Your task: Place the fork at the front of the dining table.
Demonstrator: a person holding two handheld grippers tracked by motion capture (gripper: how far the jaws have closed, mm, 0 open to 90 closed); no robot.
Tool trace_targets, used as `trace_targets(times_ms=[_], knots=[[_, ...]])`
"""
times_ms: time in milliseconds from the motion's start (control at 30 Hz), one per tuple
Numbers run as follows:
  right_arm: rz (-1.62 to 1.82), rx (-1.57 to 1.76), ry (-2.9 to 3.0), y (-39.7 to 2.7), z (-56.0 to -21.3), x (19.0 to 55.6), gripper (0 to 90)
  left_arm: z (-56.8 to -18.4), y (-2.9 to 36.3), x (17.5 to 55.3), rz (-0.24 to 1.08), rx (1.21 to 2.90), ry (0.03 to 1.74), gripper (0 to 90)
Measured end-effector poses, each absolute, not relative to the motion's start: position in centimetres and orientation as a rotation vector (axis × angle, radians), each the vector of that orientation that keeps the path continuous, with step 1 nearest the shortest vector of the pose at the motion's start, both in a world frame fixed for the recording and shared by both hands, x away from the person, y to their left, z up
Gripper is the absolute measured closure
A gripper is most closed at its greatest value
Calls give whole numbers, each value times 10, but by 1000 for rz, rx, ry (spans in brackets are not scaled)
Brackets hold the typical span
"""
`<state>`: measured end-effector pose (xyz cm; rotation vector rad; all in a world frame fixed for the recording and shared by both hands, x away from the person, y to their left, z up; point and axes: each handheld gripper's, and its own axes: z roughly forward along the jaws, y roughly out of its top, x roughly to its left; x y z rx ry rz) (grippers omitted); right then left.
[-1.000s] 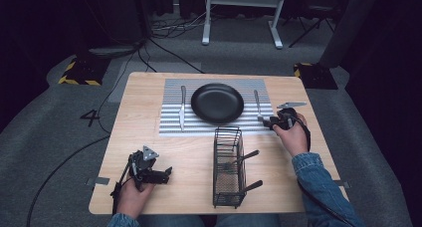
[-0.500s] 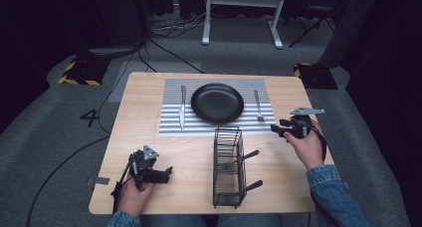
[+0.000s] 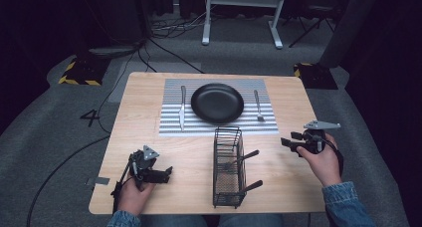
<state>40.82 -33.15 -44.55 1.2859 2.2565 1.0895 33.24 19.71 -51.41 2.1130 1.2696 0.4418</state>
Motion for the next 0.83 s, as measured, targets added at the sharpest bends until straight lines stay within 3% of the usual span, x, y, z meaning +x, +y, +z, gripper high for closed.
trace_targets(times_ms=[600, 833], knots=[[1031, 1275, 2237, -348, -503, 377, 387, -514, 197, 333, 441, 2114, 1269, 2], [1018, 1229, 2225, -347, -508, 374, 337, -514, 197, 333, 443, 2113, 1269, 2]])
